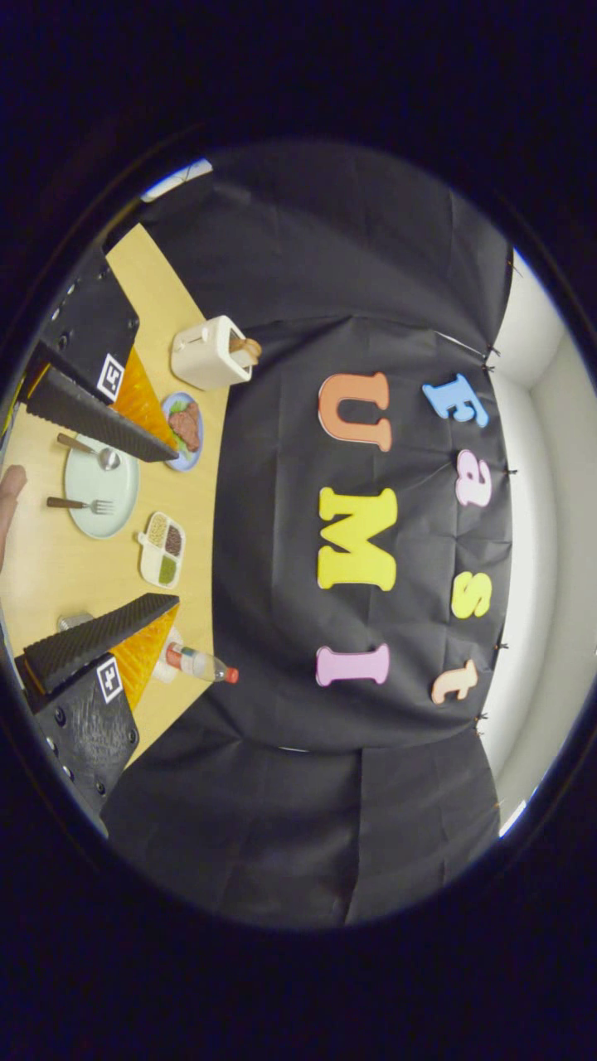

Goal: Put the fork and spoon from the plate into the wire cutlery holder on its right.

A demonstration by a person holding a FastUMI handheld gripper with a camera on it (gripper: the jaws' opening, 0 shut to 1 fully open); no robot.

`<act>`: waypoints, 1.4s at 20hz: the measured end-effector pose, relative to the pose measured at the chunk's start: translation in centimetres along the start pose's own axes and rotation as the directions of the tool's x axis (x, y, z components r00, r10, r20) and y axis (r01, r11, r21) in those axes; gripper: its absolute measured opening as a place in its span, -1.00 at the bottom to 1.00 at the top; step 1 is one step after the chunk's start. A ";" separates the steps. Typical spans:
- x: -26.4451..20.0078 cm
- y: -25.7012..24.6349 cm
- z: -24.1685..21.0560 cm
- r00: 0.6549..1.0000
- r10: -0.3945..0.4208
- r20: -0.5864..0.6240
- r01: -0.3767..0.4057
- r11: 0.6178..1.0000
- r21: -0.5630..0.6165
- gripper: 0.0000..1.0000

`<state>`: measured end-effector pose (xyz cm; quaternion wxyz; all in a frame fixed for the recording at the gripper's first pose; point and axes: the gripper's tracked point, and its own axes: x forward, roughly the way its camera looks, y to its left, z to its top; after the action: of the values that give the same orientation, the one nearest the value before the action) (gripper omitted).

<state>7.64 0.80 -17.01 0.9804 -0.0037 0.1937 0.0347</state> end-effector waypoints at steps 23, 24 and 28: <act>7.5 2.9 -23.8 0.782 0.038 -0.623 -0.070 0.997 -0.027 0.86; 7.7 2.6 -24.3 0.771 0.037 -0.635 -0.081 0.996 -0.040 0.82; 8.9 2.1 -25.9 0.728 0.014 -0.685 -0.108 0.990 -0.094 0.53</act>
<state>5.87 2.92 -44.33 0.8366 -0.0720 0.5377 0.0754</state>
